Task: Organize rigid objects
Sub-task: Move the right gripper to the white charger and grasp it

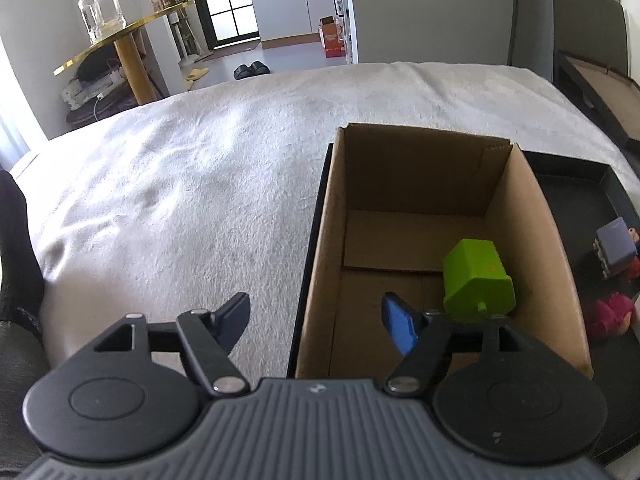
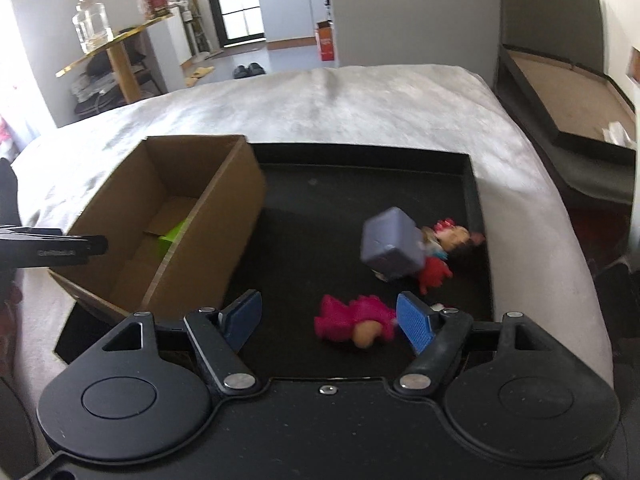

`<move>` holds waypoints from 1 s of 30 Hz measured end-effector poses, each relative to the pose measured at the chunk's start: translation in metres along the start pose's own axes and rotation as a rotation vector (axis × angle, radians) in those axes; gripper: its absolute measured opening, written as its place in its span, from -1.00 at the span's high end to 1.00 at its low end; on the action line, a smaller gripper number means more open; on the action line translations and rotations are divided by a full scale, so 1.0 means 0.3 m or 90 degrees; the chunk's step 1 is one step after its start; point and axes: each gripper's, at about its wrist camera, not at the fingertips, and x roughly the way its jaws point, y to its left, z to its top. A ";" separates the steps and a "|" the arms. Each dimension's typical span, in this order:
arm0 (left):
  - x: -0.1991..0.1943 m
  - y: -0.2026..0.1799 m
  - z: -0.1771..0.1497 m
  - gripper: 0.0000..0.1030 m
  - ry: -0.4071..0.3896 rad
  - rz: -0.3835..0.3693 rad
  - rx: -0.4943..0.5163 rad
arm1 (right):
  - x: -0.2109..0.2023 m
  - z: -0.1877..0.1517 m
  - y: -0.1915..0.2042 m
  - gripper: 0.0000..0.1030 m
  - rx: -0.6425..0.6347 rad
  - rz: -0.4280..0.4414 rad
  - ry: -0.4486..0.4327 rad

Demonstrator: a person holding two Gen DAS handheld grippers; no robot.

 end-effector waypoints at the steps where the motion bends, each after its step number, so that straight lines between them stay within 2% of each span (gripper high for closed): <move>1: 0.002 -0.002 -0.001 -0.40 0.001 0.003 0.002 | 0.003 -0.003 -0.011 -0.44 0.001 -0.005 0.002; 4: 0.010 -0.007 -0.002 -0.44 0.008 0.014 0.004 | 0.012 -0.017 -0.049 -0.41 0.004 -0.021 0.010; 7: 0.018 -0.003 0.004 -0.46 0.020 0.009 -0.008 | 0.030 -0.030 -0.092 -0.30 0.010 -0.036 0.025; 16: 0.025 -0.031 0.012 -0.51 0.016 0.041 0.015 | 0.095 -0.067 -0.186 -0.03 0.021 -0.037 0.050; 27: 0.047 -0.049 0.024 -0.52 0.021 0.069 0.044 | 0.179 -0.083 -0.192 -0.01 -0.028 -0.059 0.072; 30: 0.046 -0.061 0.024 -0.53 0.019 0.067 0.054 | 0.209 -0.092 -0.185 -0.01 -0.040 -0.065 0.092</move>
